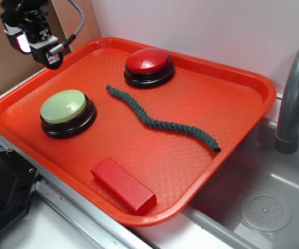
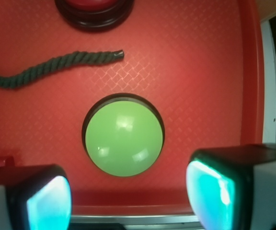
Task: Push the green button.
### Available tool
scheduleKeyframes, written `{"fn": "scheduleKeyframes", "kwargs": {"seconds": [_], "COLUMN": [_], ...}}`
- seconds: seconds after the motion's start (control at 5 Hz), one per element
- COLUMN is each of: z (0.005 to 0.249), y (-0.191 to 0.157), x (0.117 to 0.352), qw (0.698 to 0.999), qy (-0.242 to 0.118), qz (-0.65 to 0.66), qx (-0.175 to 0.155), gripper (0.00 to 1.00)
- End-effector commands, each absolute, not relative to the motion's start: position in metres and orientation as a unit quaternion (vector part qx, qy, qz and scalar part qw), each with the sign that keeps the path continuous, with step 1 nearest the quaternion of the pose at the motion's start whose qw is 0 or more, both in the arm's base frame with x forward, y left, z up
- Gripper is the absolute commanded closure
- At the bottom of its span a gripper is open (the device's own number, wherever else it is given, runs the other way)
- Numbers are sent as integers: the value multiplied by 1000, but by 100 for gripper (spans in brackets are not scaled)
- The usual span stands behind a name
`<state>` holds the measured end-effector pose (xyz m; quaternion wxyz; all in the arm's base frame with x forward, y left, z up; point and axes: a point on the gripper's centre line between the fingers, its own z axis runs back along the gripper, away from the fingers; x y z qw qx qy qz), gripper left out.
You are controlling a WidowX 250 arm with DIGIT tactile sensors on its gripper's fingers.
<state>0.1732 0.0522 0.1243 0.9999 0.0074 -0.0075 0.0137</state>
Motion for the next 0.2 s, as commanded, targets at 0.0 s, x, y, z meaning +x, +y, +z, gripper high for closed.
{"fn": "scheduleKeyframes", "kwargs": {"seconds": [0.0], "z": [146], "y": [52], "x": [181], "qw": [997], "qy": [-72], "qz": [22], "qx": [5], "gripper": [0]}}
